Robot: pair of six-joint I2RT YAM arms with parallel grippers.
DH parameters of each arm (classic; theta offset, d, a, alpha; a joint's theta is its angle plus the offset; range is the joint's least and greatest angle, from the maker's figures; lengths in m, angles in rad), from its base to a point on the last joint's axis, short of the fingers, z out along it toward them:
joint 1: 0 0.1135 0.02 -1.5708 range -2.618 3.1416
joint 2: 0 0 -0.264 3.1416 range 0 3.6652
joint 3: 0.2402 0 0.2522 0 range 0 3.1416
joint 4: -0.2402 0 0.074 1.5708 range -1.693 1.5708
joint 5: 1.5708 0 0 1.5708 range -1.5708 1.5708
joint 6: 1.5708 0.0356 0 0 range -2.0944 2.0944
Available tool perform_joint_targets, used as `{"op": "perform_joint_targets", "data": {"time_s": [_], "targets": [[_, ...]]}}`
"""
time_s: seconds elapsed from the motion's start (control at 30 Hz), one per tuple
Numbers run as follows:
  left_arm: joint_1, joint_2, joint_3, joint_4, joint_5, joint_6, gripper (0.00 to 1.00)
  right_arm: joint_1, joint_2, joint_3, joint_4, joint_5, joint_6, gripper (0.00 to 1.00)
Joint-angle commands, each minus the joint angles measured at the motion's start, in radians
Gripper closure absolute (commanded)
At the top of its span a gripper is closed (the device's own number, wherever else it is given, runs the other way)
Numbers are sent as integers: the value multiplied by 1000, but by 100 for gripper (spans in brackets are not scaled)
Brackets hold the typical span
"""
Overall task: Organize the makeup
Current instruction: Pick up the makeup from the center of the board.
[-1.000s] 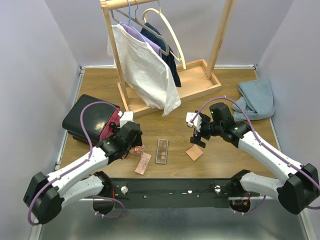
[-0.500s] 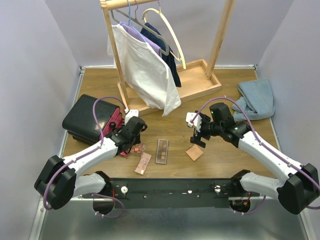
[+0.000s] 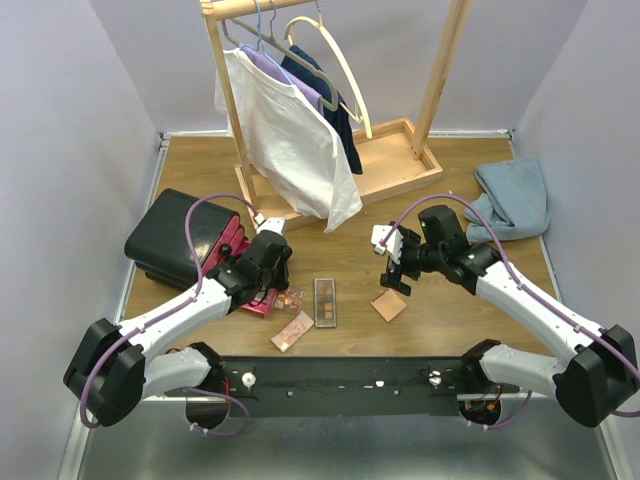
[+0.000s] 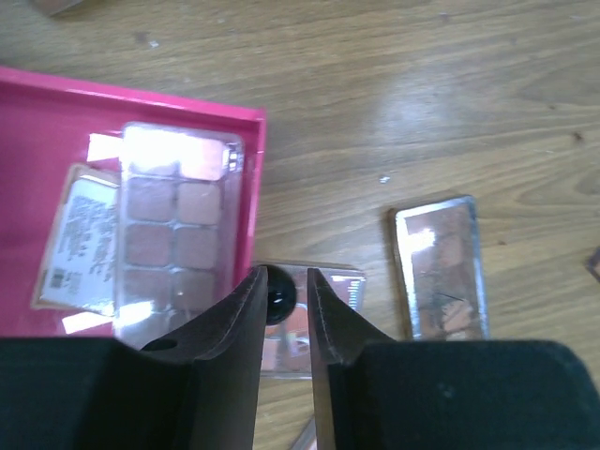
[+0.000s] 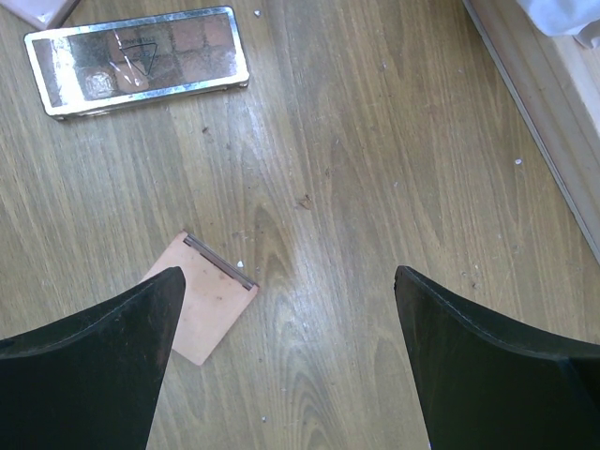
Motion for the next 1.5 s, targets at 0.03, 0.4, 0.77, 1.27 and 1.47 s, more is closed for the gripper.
{"op": "perform_joint_targets", "data": {"time_s": [0.03, 0.4, 0.77, 1.27, 1.47], "targets": [[0, 1, 5, 75, 118, 11, 64, -10, 13, -21, -31, -26, -18, 0], [0, -156, 11, 53, 83, -2, 33, -5, 183, 7, -172, -198, -121, 0], [0, -456, -84, 41, 135, -18, 1, 1, 222, -110, -269, -280, -481, 0], [0, -647, -173, 17, 183, -87, 1, 6, 197, -131, -142, -155, -540, 0], [0, -628, -178, 26, 192, -86, 1, 18, 275, -118, -122, -132, -572, 0]]}}
